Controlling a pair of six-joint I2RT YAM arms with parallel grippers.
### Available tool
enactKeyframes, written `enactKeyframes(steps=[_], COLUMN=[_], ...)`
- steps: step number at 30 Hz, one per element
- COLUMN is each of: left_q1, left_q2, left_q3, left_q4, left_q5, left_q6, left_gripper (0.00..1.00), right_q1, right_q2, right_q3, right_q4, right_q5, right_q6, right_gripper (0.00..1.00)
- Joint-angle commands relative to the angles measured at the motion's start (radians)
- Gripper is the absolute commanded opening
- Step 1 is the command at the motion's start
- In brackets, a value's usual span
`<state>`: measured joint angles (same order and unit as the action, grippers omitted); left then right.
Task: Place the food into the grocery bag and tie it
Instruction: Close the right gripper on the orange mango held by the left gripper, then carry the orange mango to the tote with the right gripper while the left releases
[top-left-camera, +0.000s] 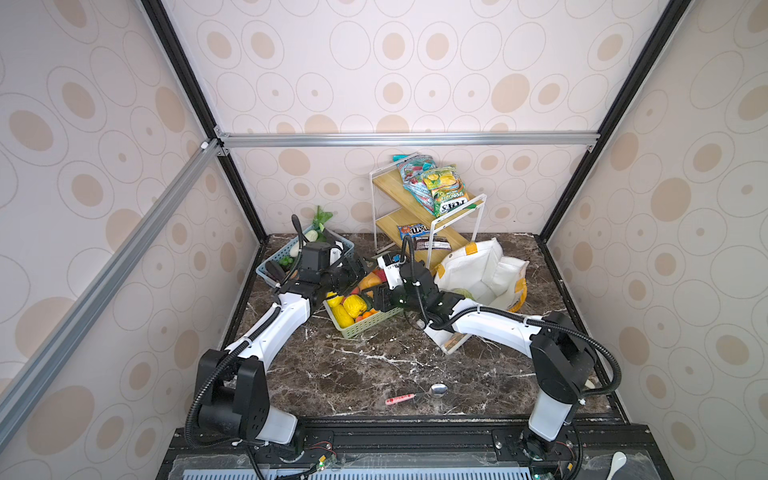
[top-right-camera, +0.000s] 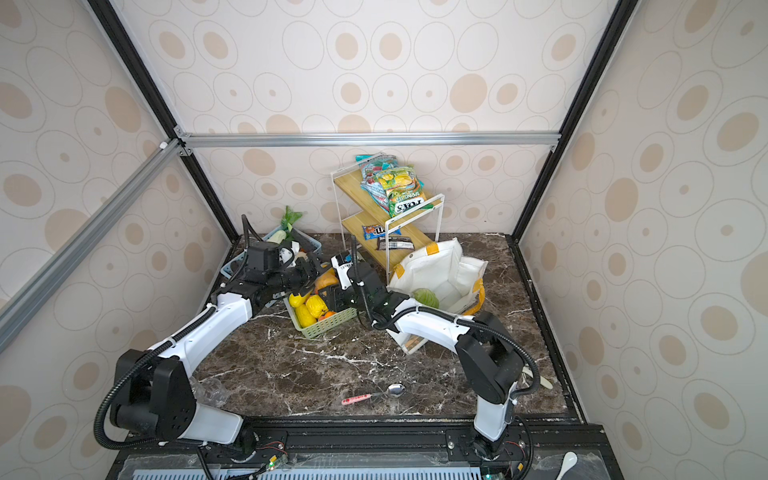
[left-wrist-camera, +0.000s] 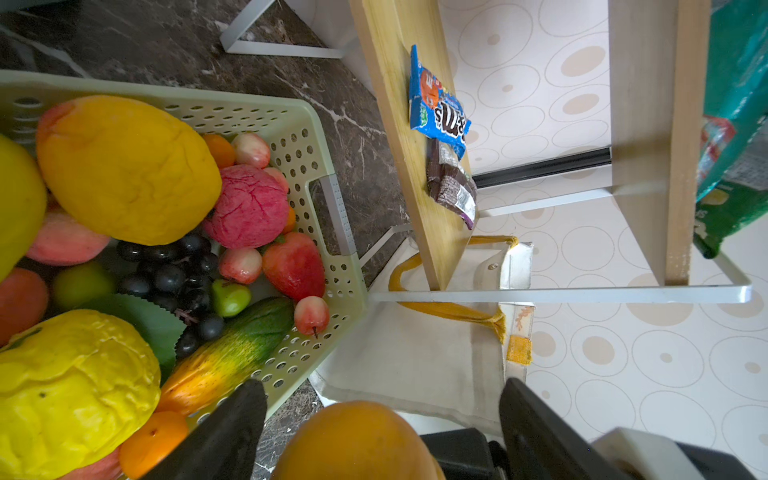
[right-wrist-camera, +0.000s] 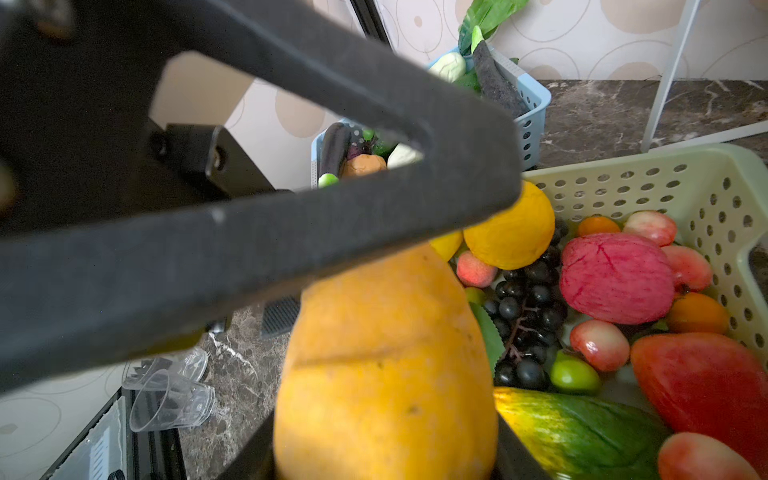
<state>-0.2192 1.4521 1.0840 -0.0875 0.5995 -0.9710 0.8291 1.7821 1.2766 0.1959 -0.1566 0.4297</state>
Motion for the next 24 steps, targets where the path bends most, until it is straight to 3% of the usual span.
enactKeyframes(steps=[1,7,24], left_q1=[0.020,0.031,0.025], left_q2=[0.002,0.004,0.022], left_q3=[0.052,0.070,0.078], left_q4=[-0.028,-0.060,-0.048], left_q5=[-0.020,-0.058,-0.067], left_q6=[0.036,0.064,0.068], left_gripper=[0.88,0.88,0.88], right_q1=[0.004,0.004,-0.045], right_q2=[-0.062,-0.128,-0.367], right_q3=[-0.017,-0.037,-0.048], right_q4=[-0.008,-0.060,-0.417], right_q5=[0.008,0.006,0.116], right_q6=[0.007,0.007,-0.011], right_gripper=[0.55,0.54,0.55])
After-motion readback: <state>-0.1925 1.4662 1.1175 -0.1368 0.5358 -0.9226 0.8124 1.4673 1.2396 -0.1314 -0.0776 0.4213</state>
